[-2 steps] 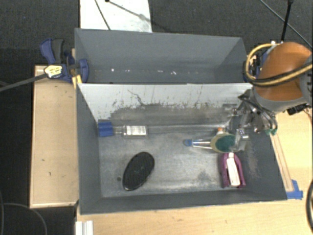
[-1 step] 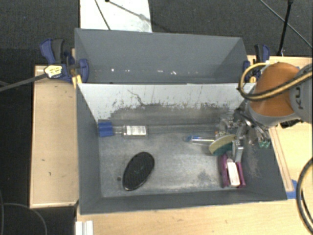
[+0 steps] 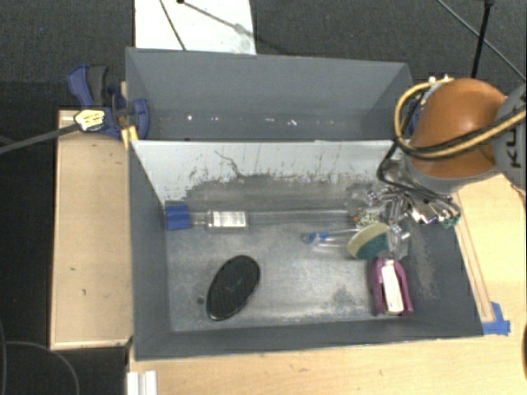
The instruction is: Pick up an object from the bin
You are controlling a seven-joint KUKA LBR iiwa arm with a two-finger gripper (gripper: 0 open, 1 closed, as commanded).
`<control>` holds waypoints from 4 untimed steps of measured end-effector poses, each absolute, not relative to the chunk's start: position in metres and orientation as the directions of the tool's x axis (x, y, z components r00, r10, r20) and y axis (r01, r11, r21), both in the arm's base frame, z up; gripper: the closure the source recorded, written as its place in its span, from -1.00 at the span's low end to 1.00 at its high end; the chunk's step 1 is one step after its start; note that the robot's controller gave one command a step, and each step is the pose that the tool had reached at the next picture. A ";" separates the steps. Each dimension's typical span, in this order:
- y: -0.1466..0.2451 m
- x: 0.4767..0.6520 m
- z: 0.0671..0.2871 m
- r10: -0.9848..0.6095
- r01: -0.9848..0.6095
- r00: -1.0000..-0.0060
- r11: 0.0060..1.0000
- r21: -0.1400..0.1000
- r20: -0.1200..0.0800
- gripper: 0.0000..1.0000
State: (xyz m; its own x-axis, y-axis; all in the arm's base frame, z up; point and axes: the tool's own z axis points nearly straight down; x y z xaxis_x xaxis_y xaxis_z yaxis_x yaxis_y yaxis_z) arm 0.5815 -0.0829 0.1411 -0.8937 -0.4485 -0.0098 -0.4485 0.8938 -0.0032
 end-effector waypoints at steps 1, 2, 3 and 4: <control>-0.137 0.593 0.073 -0.382 -0.382 -0.924 0.924 -0.003 -0.011 -1.00; -0.138 0.595 0.078 -0.387 -0.387 -0.922 0.922 -0.010 -0.012 1.00; -0.138 0.595 0.078 -0.387 -0.387 -0.922 0.922 -0.010 -0.011 1.00; -0.138 0.595 0.077 -0.388 -0.388 -0.922 0.922 -0.010 -0.011 1.00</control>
Offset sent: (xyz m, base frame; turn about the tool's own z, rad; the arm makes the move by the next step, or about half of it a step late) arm 0.0082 -0.0524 -0.0709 0.0647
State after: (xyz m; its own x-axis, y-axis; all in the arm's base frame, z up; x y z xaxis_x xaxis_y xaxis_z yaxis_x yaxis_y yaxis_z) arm 0.5947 -0.1378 0.0775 -0.9216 -0.3880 -0.0106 -0.3879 0.9216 -0.0098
